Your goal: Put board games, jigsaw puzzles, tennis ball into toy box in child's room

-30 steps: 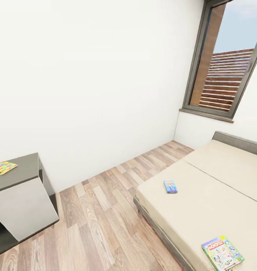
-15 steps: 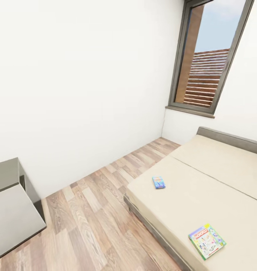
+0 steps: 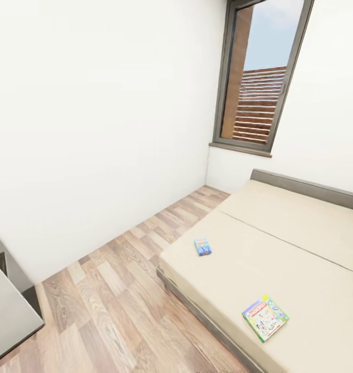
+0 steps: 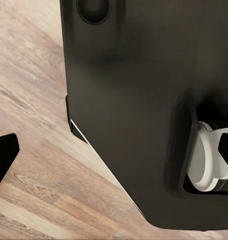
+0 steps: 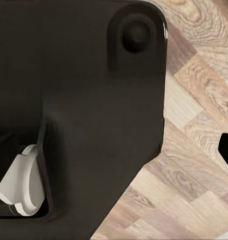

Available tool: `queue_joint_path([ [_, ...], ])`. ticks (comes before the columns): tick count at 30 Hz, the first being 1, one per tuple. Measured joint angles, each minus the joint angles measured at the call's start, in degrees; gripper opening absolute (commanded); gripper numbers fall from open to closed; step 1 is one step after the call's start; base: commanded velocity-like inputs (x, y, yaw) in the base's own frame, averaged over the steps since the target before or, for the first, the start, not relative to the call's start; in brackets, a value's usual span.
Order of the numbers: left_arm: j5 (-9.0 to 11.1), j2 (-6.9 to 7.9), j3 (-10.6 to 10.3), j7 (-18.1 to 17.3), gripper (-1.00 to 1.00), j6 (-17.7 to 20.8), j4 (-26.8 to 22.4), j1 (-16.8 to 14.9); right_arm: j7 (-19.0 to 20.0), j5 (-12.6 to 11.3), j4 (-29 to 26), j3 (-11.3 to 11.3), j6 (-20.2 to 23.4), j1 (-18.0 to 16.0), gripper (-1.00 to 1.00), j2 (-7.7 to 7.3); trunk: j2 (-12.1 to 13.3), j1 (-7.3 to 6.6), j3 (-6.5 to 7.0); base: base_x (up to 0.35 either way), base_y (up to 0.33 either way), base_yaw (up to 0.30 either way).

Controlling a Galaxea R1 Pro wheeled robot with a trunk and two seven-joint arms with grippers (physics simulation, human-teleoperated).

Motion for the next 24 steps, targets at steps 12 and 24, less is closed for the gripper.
queue_joint_path([
  [12, -0.04, -0.03, -0.04, 0.00, 1.00, 0.60, 0.00, 0.00, 0.00, 0.08, 0.01, 0.02, 0.08, 0.00, 1.00, -0.11, 3.60, -1.97, 1.19, 0.000, 0.000, -0.231],
  [24, 0.24, 0.05, 0.13, 0.10, 1.00, 1.38, 0.00, 0.00, 0.00, 0.09, 0.01, 0.03, 0.15, 0.00, 1.00, -0.08, 8.42, -4.61, 2.99, 0.000, 0.000, -0.215],
])
